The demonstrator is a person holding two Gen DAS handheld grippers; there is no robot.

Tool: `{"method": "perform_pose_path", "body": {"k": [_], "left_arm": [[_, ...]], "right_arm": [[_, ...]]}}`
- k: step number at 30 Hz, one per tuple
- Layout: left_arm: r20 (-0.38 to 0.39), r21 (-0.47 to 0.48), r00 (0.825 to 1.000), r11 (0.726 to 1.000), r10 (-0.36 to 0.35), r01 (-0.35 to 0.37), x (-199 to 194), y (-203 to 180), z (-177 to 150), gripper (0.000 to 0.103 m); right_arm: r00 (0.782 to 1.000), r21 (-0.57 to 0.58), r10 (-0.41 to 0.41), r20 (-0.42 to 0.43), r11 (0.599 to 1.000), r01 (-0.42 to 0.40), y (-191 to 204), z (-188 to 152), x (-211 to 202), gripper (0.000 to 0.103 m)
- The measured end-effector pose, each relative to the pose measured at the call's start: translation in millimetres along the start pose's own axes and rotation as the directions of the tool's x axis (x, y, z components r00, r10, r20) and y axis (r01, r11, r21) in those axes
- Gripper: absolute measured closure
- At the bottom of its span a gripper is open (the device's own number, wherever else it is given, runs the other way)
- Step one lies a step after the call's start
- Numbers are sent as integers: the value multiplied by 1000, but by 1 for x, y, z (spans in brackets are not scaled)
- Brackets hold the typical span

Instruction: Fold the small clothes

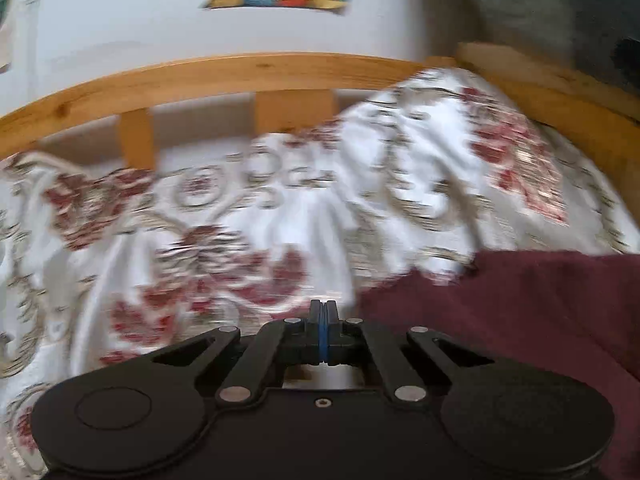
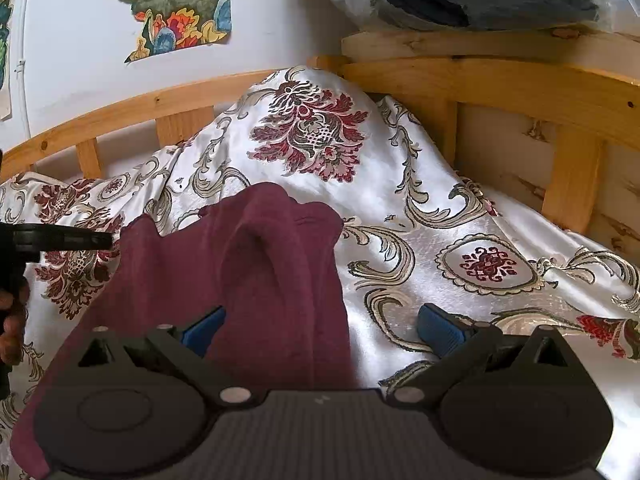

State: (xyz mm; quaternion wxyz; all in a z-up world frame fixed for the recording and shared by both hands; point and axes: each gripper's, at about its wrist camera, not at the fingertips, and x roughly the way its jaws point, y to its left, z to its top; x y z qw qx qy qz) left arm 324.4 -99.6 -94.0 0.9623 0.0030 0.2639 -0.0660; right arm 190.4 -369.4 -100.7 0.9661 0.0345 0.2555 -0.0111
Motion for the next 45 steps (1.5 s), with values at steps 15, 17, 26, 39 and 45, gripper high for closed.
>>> {"method": "perform_pose_path", "body": {"k": [15, 17, 26, 39, 45], "left_arm": [[-112, -106, 984, 986, -139, 128, -55, 0, -16, 17], [-144, -118, 984, 989, -102, 85, -65, -7, -25, 4], [-228, -163, 973, 987, -32, -6, -107, -24, -61, 1], [-215, -165, 969, 982, -122, 87, -138, -46, -73, 1], [-208, -146, 971, 985, -121, 91, -139, -52, -83, 1]], "right_arm": [[997, 95, -4, 83, 995, -4, -19, 17, -19, 0], [998, 97, -43, 52, 995, 37, -24, 18, -19, 0], [998, 114, -60, 26, 992, 57, -43, 23, -30, 0], [994, 187, -40, 102, 982, 21, -54, 26, -45, 0], [1000, 203, -5, 28, 979, -1, -52, 22, -31, 0]]}}
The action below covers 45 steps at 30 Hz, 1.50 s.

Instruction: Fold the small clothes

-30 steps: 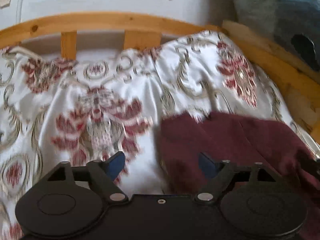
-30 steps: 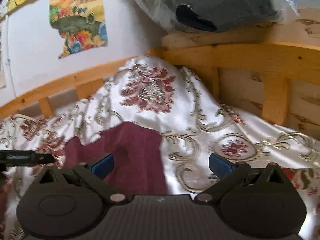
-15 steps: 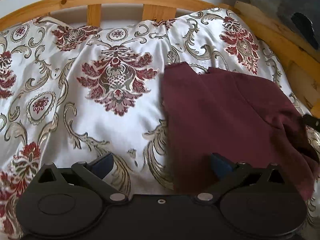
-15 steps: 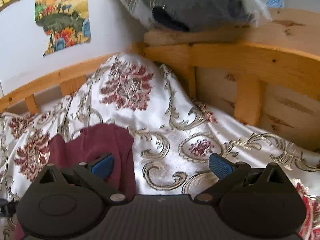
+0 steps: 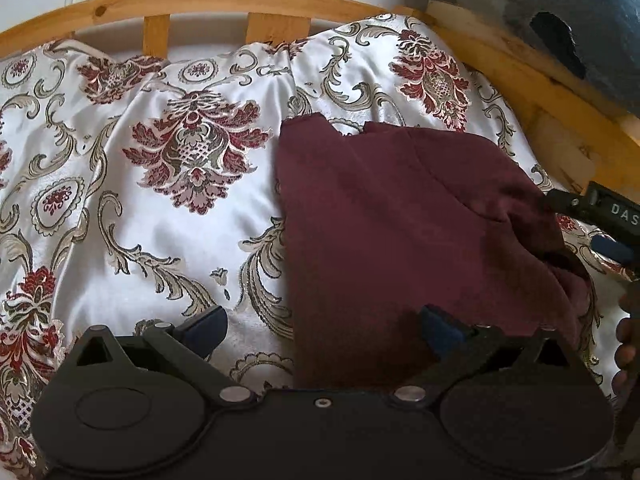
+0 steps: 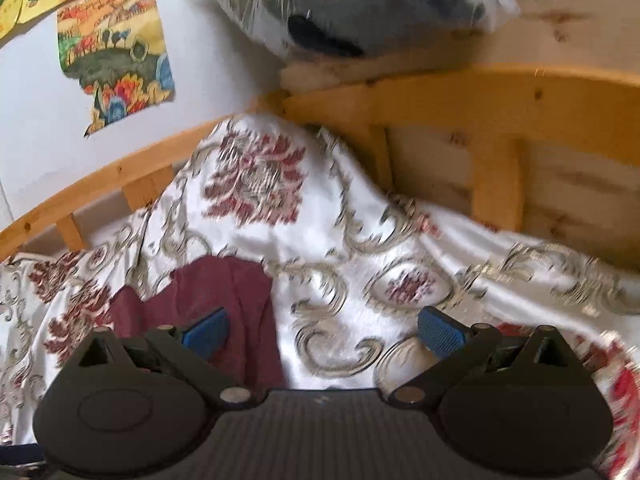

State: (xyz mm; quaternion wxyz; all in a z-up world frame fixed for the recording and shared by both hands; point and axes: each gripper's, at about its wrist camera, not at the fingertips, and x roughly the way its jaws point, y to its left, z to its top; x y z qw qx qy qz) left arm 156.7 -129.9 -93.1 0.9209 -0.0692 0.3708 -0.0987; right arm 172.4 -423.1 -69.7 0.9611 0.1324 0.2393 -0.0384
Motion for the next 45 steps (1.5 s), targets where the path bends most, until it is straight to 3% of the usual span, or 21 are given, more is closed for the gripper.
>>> {"method": "perform_pose_path", "body": {"k": [3, 8, 14, 16, 20, 23, 25, 28, 31, 36, 38, 40, 42, 45], "left_arm": [[-7, 8, 1000, 1000, 13, -13, 2, 0, -2, 1], [13, 64, 999, 997, 40, -41, 1, -3, -9, 1], [1, 17, 999, 999, 36, -36, 2, 2, -13, 1], [-6, 4, 999, 999, 33, -33, 3, 3, -13, 1], [-2, -13, 999, 999, 32, -32, 3, 3, -15, 1], [-2, -31, 1000, 999, 25, -25, 3, 4, -15, 1], [-6, -43, 1000, 999, -21, 21, 3, 7, -10, 1], [84, -49, 975, 976, -205, 210, 2, 21, 3, 3], [88, -16, 972, 975, -219, 222, 13, 23, 16, 2], [-23, -76, 966, 964, -256, 253, 40, 31, 19, 2], [-64, -108, 954, 953, -292, 284, 49, 36, 15, 1], [-98, -154, 924, 923, -369, 352, 56, 43, 13, 1], [-113, -197, 897, 895, -427, 401, 62, 48, 13, 1], [-124, -201, 886, 885, -447, 419, 67, 50, 13, 1]], "right_arm": [[1000, -24, 18, -23, 1000, -19, 5, -2, 3, 0], [994, -198, -76, -78, 978, 60, 22, -12, 12, 0], [998, -128, -42, -56, 991, 34, 20, -13, 8, 0], [999, -82, -12, -46, 997, 8, 16, -11, 7, 0], [990, 26, 138, 0, 990, -138, 12, -7, 6, 0], [975, 13, 221, 12, 975, -221, 21, -2, 13, 0], [961, -23, 276, 27, 961, -276, 26, 4, 20, 0], [943, -34, 328, 59, 944, -327, 29, 10, 31, 1], [937, 3, 345, 57, 938, -346, 27, 8, 42, 2], [937, 47, 348, 32, 936, -350, 17, 1, 63, 11], [930, 70, 367, 25, 927, -368, 12, 0, 73, 14], [917, 97, 398, 9, 913, -397, 7, -3, 84, 22], [920, 107, 391, 7, 915, -390, 5, -8, 91, 30], [928, 100, 372, 11, 923, -371, 7, -10, 91, 38]]}}
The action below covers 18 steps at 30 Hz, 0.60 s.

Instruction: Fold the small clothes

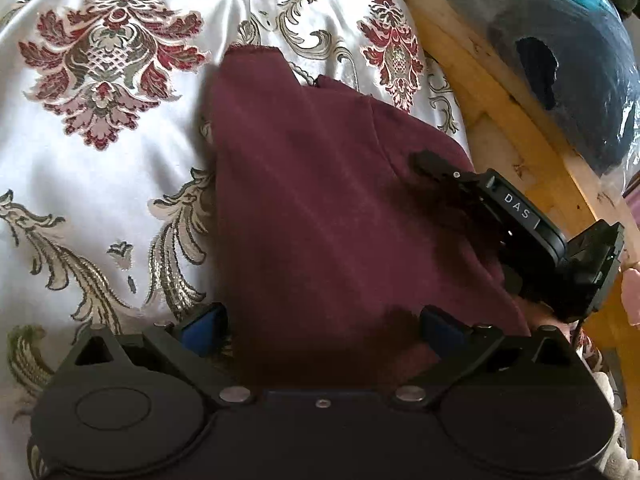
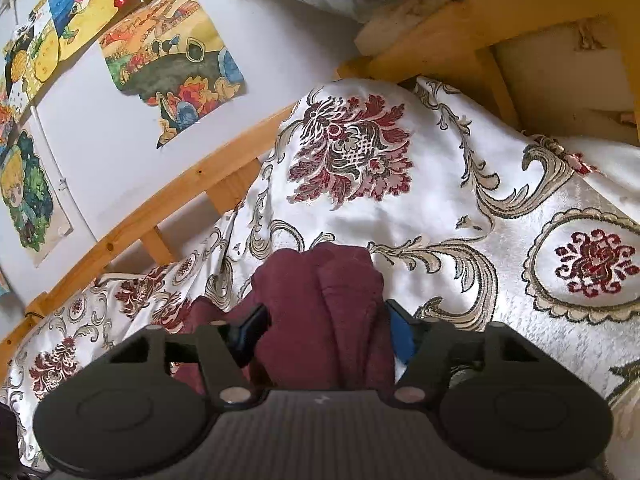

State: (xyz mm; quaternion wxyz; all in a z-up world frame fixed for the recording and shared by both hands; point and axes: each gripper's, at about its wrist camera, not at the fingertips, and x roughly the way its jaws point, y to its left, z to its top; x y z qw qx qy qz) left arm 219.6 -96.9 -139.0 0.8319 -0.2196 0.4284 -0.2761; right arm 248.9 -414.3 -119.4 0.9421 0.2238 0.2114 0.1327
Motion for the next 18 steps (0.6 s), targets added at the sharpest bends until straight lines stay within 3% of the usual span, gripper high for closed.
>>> {"method": "perform_pose_path", "body": {"k": [6, 8, 15, 18], "left_arm": [[-9, -9, 1000, 1000, 1, -1, 2, 1, 4, 5], [-17, -11, 1000, 1000, 5, -5, 3, 0, 7, 12], [-31, -61, 999, 998, 26, -28, 5, 0, 11, 19], [-47, -69, 998, 997, 43, -46, 5, 0, 14, 29]], "right_arm": [[999, -16, -35, 4, 999, 36, 4, -2, -1, 59], [999, -26, -38, 6, 999, 38, 6, -3, -1, 64], [999, -35, -45, 10, 998, 45, 10, -4, -3, 71], [999, -35, -40, 19, 999, 41, 12, -5, -6, 76]]}}
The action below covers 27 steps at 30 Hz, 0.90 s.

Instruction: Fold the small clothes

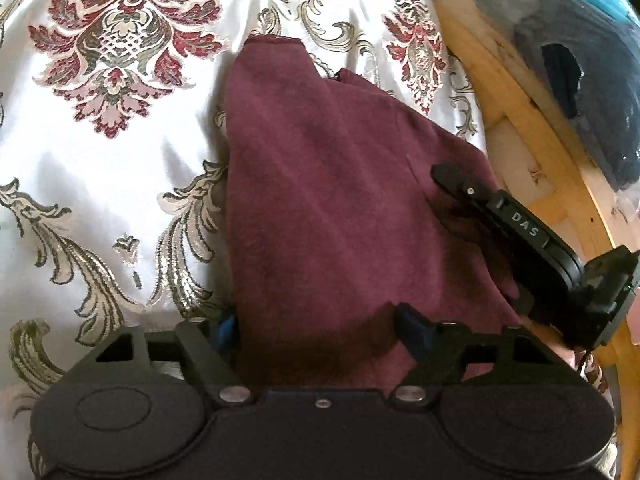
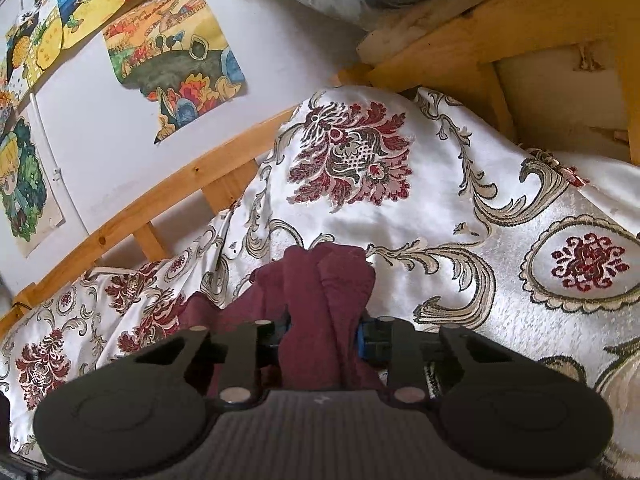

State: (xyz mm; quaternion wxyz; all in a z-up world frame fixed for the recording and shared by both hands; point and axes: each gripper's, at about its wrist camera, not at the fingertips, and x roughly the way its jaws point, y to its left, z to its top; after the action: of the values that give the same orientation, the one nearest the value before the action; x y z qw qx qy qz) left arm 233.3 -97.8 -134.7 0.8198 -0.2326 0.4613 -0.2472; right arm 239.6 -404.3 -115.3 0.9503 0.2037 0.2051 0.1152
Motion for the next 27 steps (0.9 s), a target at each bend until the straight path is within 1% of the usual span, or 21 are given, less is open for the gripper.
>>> {"method": "perform_pose_path", "body": {"k": [2, 3, 5, 6, 8, 11, 14, 18, 21, 24, 26, 27], "left_arm": [[-18, -32, 1000, 999, 17, -17, -4, 0, 5, 37], [-21, -55, 1000, 998, 18, -19, -7, 1, 6, 40], [-29, -97, 999, 995, 26, -29, -12, 2, 11, 54], [-28, -102, 999, 994, 26, -28, -14, 3, 12, 56], [-19, -88, 1000, 996, 16, -18, -20, 1, 13, 64], [30, -11, 999, 1000, 30, -29, -36, -10, 11, 66], [72, 62, 995, 995, 72, -77, -52, -18, 9, 66], [126, 97, 987, 989, 99, -112, -74, -15, 17, 66], [187, 124, 972, 978, 143, -168, -89, -8, 39, 66], [222, 105, 954, 967, 203, -230, -95, -1, 72, 66], [247, 106, 941, 958, 233, -265, -95, 5, 88, 66], [251, 108, 937, 956, 241, -274, -94, 8, 94, 66]], "right_arm": [[1000, -15, 7, 11, 1000, -7, 4, 0, -3, 78], [1000, -27, 10, 17, 1000, -10, 7, 1, -4, 78], [999, -40, 23, 26, 999, -22, 14, 3, -8, 80], [999, -50, 37, 33, 998, -35, 18, 4, -11, 80], [997, -83, 55, 47, 995, -51, 29, 6, -17, 80], [994, -122, 83, 68, 990, -74, 44, 9, -26, 81], [989, -157, 115, 89, 982, -100, 61, 12, -32, 81], [974, -245, 185, 130, 958, -150, 95, 22, -27, 81], [962, -288, 227, 150, 941, -177, 121, 32, -6, 81], [953, -309, 263, 150, 928, -207, 146, 41, 22, 81], [952, -316, 270, 146, 924, -213, 159, 46, 43, 81], [953, -322, 268, 144, 923, -211, 163, 48, 52, 81]]}}
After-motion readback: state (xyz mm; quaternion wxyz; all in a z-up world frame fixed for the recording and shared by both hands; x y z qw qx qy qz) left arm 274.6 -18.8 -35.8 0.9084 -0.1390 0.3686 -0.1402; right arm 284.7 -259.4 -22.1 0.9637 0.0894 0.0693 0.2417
